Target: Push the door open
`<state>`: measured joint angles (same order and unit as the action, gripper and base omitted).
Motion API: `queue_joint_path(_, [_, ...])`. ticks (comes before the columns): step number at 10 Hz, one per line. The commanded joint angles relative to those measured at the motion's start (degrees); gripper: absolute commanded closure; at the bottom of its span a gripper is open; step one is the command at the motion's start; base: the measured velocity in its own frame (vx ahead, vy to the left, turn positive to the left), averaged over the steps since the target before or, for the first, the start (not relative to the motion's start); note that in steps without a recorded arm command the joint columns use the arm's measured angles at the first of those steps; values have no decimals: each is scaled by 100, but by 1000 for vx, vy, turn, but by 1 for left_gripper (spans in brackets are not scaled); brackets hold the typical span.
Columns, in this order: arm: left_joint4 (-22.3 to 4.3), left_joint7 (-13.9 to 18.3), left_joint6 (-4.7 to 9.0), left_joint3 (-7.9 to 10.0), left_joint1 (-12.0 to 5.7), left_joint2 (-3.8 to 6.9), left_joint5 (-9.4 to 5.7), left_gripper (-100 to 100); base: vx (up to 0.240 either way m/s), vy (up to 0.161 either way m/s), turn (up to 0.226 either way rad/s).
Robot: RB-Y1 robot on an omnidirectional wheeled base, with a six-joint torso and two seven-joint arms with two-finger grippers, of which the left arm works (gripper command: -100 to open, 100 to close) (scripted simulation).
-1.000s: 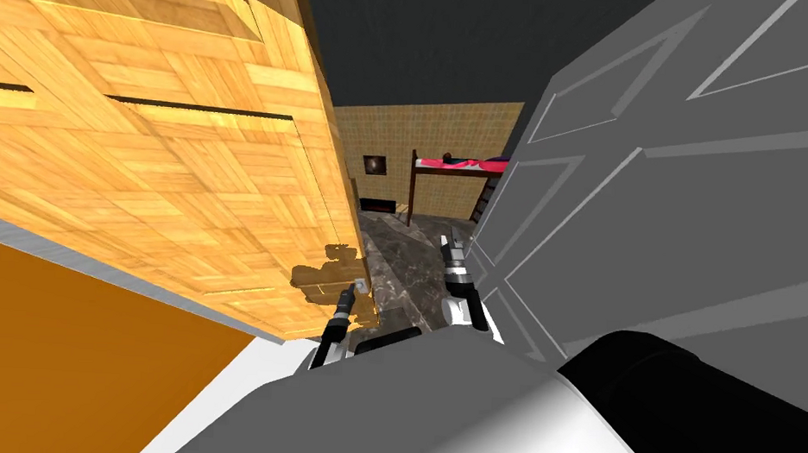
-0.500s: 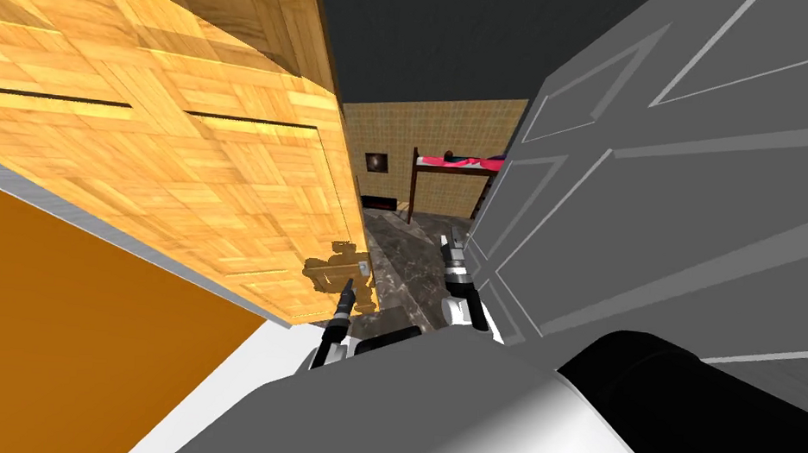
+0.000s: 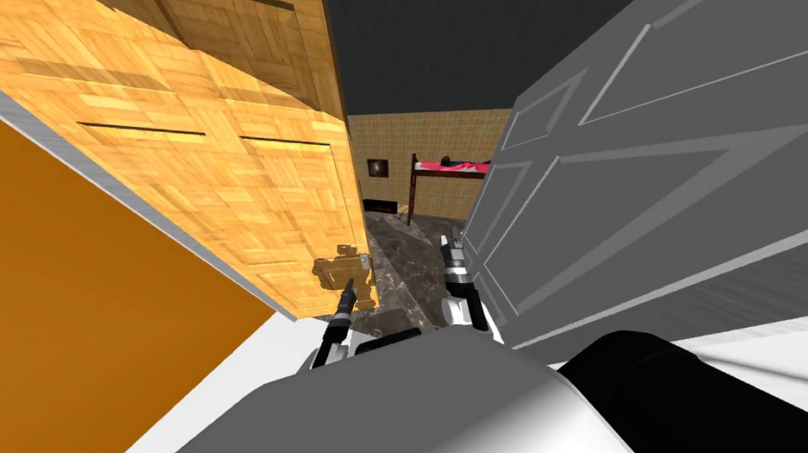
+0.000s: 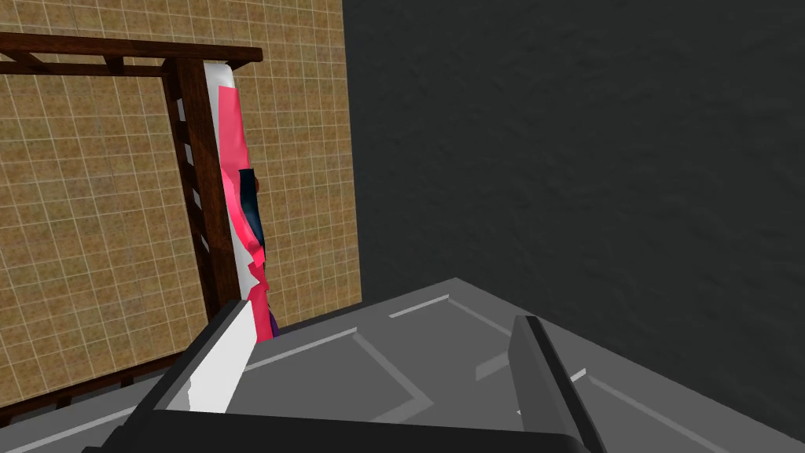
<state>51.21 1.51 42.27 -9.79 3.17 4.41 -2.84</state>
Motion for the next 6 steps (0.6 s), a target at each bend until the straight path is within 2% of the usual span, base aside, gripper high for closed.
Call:
queue_joint_path(1, [-17,-10,22,14,-9,10,-4,-100,175,-54,-24])
queue_joint_path(6, [-112,-48,121,82,-42,0,-23,-100,212,-13,-23])
